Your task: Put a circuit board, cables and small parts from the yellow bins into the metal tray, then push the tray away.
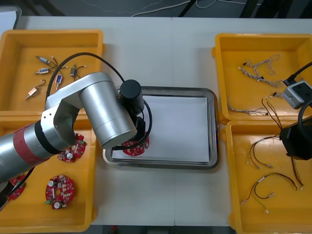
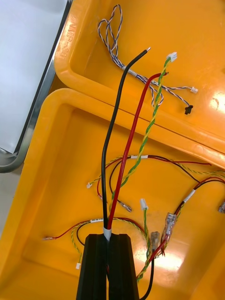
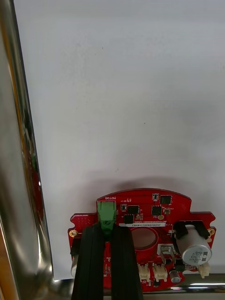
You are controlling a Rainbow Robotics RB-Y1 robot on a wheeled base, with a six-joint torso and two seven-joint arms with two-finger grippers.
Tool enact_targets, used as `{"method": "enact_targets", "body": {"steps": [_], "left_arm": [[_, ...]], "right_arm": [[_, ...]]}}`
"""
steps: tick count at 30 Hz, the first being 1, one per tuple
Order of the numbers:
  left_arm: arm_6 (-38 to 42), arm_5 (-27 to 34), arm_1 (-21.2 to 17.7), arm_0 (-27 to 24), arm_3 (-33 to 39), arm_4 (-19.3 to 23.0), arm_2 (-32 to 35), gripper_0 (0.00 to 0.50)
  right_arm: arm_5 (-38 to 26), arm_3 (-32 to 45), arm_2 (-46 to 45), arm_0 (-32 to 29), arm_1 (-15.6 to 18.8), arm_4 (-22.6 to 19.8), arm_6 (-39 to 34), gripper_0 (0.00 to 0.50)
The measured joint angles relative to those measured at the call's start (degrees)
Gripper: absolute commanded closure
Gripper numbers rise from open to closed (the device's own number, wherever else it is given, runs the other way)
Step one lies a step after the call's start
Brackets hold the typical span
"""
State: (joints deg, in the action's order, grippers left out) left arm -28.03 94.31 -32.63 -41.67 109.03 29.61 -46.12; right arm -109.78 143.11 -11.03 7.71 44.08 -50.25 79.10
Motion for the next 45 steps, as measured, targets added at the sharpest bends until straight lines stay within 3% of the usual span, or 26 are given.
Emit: {"method": "enact_targets", "body": {"steps": [19,20,21,22,24,26,27,28,30,40,45], "left_arm": [[0.00,0.00,0.00,0.00,-0.15,-1.82,-0.33,0.496],[0.00,0.00,0.00,0.00,-0.15,-1.90,-0.33,0.465],[0.00,0.00,0.00,0.00,-0.16,-2.06,-0.34,0.372],[0.00,0.00,0.00,0.00,-0.16,-2.20,-0.35,0.324],[0.00,0.00,0.00,0.00,-0.16,-2.52,-0.41,0.280],[0.00,0.00,0.00,0.00,-0.16,-2.75,-0.47,0.187],[0.00,0.00,0.00,0.00,-0.16,-2.79,-0.47,0.092],[0.00,0.00,0.00,0.00,-0.16,-2.82,-0.47,0.033],[0.00,0.00,0.00,0.00,-0.16,-2.86,-0.47,0.000],[0.00,0.24,0.00,0.00,0.06,-3.22,-0.46,0.000],[0.00,3.72,0.00,0.00,2.00,-1.83,0.66,0.000]], "right_arm": [[0.00,-0.05,0.00,0.00,-0.19,0.02,0.00,0.500],[0.00,-0.05,0.00,0.00,-0.19,0.02,0.00,0.500],[0.00,-0.05,0.00,0.00,-0.19,0.02,0.00,0.500],[0.00,-0.05,0.00,0.00,-0.19,0.02,0.00,0.500],[0.00,-0.05,0.00,0.00,-0.19,0.02,0.00,0.500],[0.00,-0.06,0.00,0.00,-0.19,0.02,0.00,0.500],[0.00,-0.06,0.00,0.00,-0.19,0.02,0.00,0.500],[0.00,-0.06,0.00,0.00,-0.19,0.02,0.00,0.500],[0.00,-0.07,0.00,0.00,-0.19,0.03,0.00,0.500],[0.00,-0.08,0.00,0.00,-0.20,0.03,0.00,0.500],[0.00,-0.10,0.00,0.00,-0.20,0.03,0.00,0.500]]}}
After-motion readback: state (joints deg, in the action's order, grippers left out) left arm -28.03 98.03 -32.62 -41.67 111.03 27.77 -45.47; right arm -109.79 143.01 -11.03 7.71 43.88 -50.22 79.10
